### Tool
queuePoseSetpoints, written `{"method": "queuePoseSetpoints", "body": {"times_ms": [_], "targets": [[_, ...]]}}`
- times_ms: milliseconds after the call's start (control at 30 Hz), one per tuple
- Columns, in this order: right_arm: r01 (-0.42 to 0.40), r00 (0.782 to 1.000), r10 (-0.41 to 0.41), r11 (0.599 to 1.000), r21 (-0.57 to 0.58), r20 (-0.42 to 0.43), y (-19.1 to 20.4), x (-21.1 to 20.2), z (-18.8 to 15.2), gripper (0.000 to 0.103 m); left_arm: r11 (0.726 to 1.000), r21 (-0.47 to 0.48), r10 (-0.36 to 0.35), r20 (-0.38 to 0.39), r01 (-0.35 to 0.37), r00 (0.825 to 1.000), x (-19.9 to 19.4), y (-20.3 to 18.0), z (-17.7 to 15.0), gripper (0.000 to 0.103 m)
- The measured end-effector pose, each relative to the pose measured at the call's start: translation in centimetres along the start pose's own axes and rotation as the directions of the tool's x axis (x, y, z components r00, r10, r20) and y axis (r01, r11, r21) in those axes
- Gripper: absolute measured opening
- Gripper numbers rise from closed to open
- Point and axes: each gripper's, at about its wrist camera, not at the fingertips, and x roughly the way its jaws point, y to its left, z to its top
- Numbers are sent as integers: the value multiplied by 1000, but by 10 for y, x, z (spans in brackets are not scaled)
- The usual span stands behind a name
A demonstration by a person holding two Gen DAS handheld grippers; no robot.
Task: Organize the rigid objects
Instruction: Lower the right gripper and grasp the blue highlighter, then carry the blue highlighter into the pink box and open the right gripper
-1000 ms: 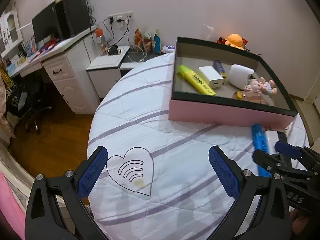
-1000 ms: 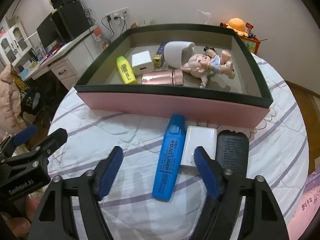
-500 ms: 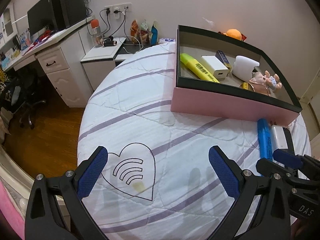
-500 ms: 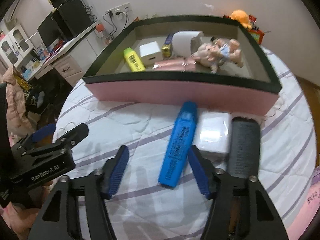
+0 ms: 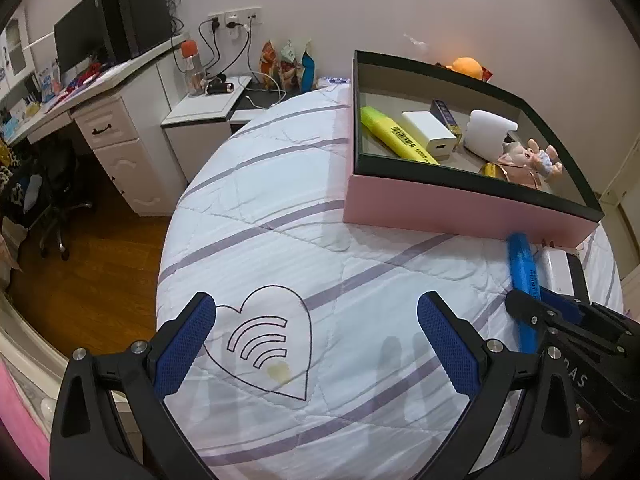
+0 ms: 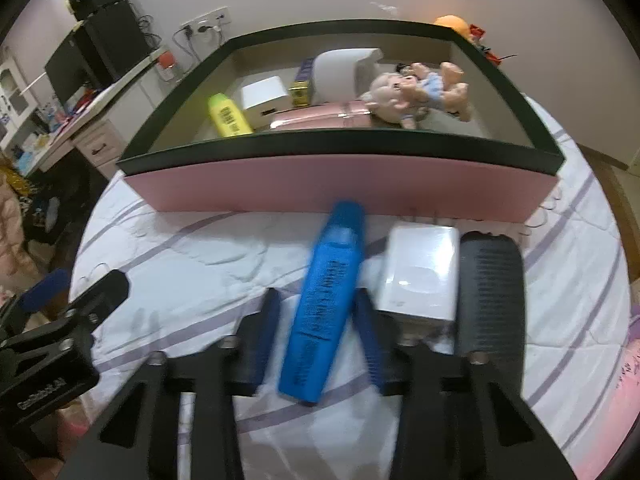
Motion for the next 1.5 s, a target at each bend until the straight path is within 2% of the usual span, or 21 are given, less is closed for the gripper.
{"method": "queuePoseSetpoints", "body": {"times_ms": [167,533,733,867,1000,1167,1300,1500], "targets": [[0,1000,0,1000,-10,0,1,0,0,26,1000,17,-1,6,1,1000,-4,-6,-1,102],[-123,992,123,992,-31,13,0,-25,-3,26,1000,-8,16,13,-16,1000,-7,1,5,102],[-216,973,219,976,-38,69,4,-55,15,26,999,-38,11,44,-10,999,-17,9,19,102],[-227,964,235,971,-68,128,10,-68,44,26,998,-51,27,88,-23,996,-23,13,36,102],[-226,962,236,971,-79,141,18,-51,82,26,998,-57,48,109,-42,993,-19,16,55,102],[-267,958,273,961,-78,86,36,-6,117,26,996,-58,69,99,-64,993,-3,17,71,102],[-277,959,280,958,-68,39,44,25,130,26,996,-57,73,81,-68,994,11,19,78,102],[-266,964,265,961,-82,-15,52,52,132,27,997,-63,56,67,-52,996,25,23,85,103]]}}
